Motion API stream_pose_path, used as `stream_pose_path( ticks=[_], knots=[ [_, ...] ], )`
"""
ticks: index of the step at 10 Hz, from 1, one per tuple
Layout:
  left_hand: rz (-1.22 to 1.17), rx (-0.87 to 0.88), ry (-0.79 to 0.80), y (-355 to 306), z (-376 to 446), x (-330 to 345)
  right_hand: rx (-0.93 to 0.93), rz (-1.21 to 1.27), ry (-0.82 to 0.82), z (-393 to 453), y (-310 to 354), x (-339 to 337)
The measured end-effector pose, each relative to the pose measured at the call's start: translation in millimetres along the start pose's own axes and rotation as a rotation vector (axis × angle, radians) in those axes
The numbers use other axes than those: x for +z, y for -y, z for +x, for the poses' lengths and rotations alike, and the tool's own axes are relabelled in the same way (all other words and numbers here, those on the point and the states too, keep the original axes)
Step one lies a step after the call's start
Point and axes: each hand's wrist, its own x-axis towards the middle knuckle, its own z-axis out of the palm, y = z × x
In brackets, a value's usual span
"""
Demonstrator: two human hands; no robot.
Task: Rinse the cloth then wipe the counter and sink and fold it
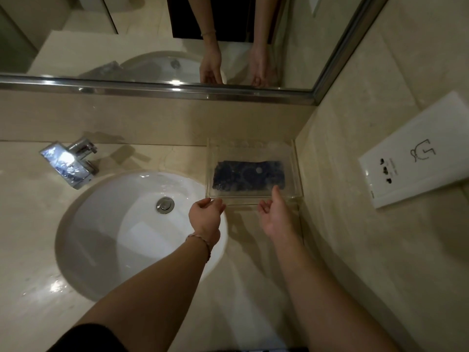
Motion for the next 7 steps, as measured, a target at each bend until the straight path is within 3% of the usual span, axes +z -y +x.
stream_pose_path(
  ticks=[4, 6, 7],
  knots=[
    [0.035, -0.005, -0.046, 2.7, -3.3, 11.1, -0.058, -0.065, 0.028, 13.8, -7.3, 2.5],
    [0.261, 0.128, 0.014, -7.1, -10.6, -0.4, -0.06, -0.185, -0.037, 17.2, -12.4, -9.2],
    [0.476, 0.229, 0.028, -13.4, -33.2, -13.9, -0.143, -0.368, -0.1, -1.1, -20.8, -17.0]
  ],
)
